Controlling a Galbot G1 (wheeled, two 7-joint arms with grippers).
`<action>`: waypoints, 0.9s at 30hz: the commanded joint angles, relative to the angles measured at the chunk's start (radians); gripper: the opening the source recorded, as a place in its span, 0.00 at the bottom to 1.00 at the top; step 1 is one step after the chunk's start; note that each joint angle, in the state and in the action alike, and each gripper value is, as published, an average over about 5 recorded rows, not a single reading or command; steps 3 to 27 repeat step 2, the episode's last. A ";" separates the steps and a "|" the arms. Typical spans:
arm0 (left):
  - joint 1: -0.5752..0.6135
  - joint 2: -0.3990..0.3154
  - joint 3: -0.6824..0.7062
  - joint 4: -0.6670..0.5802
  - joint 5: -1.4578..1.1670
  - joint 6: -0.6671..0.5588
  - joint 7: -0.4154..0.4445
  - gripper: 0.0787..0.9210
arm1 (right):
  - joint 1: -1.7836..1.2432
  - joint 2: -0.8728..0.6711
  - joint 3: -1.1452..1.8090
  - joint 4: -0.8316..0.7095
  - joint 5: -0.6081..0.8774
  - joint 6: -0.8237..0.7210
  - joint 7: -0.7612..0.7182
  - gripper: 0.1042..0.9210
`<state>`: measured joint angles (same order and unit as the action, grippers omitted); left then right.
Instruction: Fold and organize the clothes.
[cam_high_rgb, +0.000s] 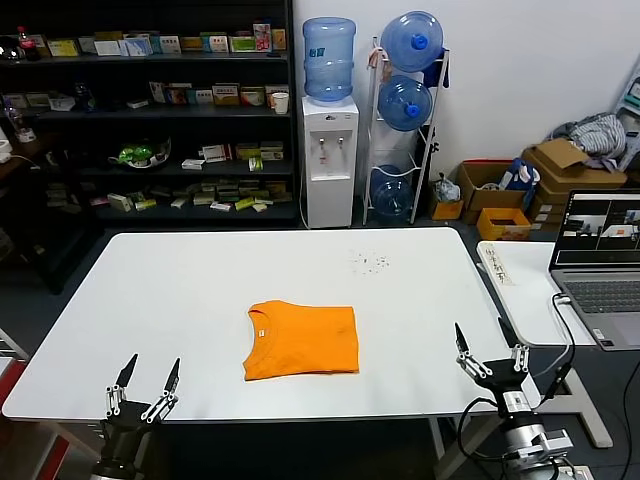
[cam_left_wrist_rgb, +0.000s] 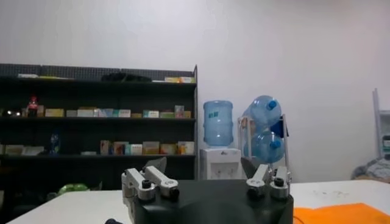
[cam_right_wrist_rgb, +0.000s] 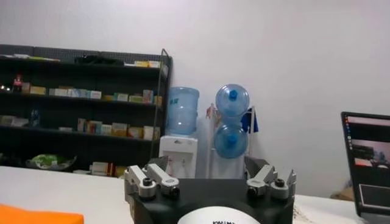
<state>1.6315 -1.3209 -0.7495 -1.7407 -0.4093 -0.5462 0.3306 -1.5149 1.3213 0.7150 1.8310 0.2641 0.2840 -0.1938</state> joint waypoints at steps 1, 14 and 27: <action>0.005 -0.003 -0.004 -0.005 0.003 -0.011 0.009 0.88 | 0.000 0.007 -0.001 -0.011 0.002 0.010 -0.011 0.88; 0.005 -0.004 -0.005 -0.006 0.004 -0.011 0.009 0.88 | 0.000 0.007 -0.002 -0.012 0.002 0.010 -0.011 0.88; 0.005 -0.004 -0.005 -0.006 0.004 -0.011 0.009 0.88 | 0.000 0.007 -0.002 -0.012 0.002 0.010 -0.011 0.88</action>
